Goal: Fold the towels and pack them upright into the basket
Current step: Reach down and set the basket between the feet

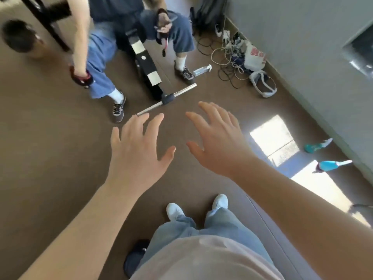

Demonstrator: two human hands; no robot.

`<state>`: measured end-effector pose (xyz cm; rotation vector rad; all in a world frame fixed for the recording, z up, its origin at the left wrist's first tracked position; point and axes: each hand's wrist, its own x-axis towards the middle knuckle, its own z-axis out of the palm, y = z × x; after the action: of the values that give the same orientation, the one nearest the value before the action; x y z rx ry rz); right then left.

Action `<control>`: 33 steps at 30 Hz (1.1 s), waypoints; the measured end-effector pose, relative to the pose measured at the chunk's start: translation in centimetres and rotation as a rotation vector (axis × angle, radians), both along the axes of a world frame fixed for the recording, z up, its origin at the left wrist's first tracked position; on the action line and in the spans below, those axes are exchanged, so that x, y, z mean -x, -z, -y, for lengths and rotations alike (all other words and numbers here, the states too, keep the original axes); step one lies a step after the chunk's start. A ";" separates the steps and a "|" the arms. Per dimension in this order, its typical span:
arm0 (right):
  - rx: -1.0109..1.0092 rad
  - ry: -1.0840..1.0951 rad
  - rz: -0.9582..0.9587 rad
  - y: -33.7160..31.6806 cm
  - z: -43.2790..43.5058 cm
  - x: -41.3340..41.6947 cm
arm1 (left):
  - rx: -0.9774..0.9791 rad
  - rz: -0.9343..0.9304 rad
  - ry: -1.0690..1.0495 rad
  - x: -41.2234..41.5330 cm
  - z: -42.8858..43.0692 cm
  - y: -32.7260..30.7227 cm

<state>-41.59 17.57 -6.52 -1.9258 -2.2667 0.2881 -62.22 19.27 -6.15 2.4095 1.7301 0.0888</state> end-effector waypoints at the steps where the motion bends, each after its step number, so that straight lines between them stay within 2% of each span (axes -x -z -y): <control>1: -0.003 -0.046 -0.002 -0.1 -1.1 2.3 | 0.007 -0.012 -0.053 2.4 -0.1 -0.1; 10: -0.029 -0.478 -0.025 0.2 -10.5 19.6 | 0.031 -0.006 -0.529 17.6 0.1 0.4; 20: -0.025 -0.933 -0.012 -0.4 -24.2 37.2 | 0.024 0.115 -1.058 28.8 -7.1 1.2; 27: -0.004 -1.174 -0.010 -0.3 -28.8 51.1 | -0.008 0.154 -1.307 37.9 -9.0 1.1; 33: 0.008 -1.250 0.027 1.4 -31.3 64.8 | 0.001 0.162 -1.403 50.9 -10.0 2.9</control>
<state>-106.43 48.82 -7.89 -0.2525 -3.1219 0.3702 -113.14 29.27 -9.08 0.7100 2.8444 0.4114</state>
